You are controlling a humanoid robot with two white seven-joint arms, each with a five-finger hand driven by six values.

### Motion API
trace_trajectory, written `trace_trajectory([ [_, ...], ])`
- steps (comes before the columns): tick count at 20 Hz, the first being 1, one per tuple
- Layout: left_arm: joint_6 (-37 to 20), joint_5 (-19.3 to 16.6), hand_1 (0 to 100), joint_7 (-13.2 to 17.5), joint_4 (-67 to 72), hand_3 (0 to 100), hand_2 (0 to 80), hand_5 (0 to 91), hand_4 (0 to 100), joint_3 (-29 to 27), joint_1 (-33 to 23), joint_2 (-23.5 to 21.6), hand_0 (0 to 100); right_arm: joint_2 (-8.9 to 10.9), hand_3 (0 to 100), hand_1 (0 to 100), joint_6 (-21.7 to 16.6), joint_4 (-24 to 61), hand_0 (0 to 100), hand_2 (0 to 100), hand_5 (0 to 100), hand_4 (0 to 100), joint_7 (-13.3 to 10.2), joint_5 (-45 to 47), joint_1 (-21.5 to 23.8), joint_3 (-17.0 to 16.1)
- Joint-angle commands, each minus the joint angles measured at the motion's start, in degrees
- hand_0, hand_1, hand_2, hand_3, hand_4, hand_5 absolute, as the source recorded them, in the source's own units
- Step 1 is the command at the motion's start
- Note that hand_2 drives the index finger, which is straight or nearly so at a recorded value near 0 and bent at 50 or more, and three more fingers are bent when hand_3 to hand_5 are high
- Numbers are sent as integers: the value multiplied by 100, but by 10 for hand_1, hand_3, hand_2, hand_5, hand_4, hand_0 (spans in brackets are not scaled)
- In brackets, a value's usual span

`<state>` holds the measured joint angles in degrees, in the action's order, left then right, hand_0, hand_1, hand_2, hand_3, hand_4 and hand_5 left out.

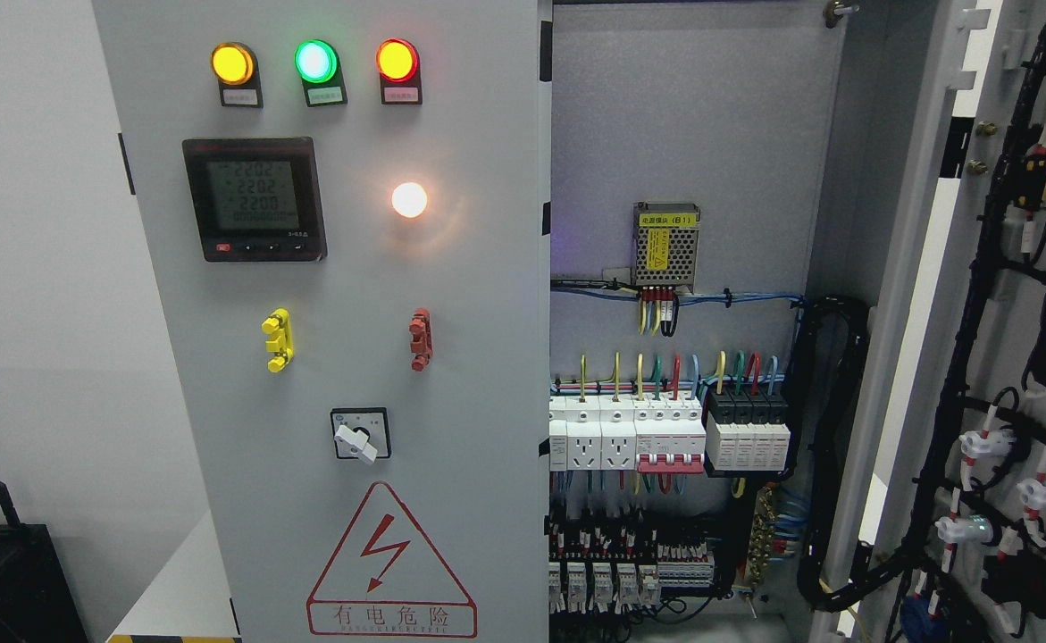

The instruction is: Open door with both hands

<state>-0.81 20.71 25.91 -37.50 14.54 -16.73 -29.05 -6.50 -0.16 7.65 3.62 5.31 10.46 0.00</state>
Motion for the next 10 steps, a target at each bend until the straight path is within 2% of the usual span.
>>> trace_trajectory([
  [1,-339,-821,0,-7,1499,0,0,0,30,-136,318,1585,0,-9,0,0,-10,9,0,0,0,0,-1,31,0,132],
  [3,-437,-1006,0,-94,1614,0,0,0,31,-136,424,1796,0,-9,0,0,-10,61,0,0,0,0,-1,23,-26,141],
  [5,-437,-1130,0,-331,1894,0,0,0,31,-75,591,2007,0,0,0,0,-10,62,0,0,0,0,-1,5,-35,123],
  [7,-446,-1384,0,-394,2228,0,0,0,31,-118,749,2244,0,0,0,0,-19,70,0,0,0,0,-1,23,-35,132],
  [10,-455,-1622,0,-507,2519,0,0,0,31,-144,951,2596,0,26,0,0,-28,543,0,0,0,0,-1,14,52,123],
])
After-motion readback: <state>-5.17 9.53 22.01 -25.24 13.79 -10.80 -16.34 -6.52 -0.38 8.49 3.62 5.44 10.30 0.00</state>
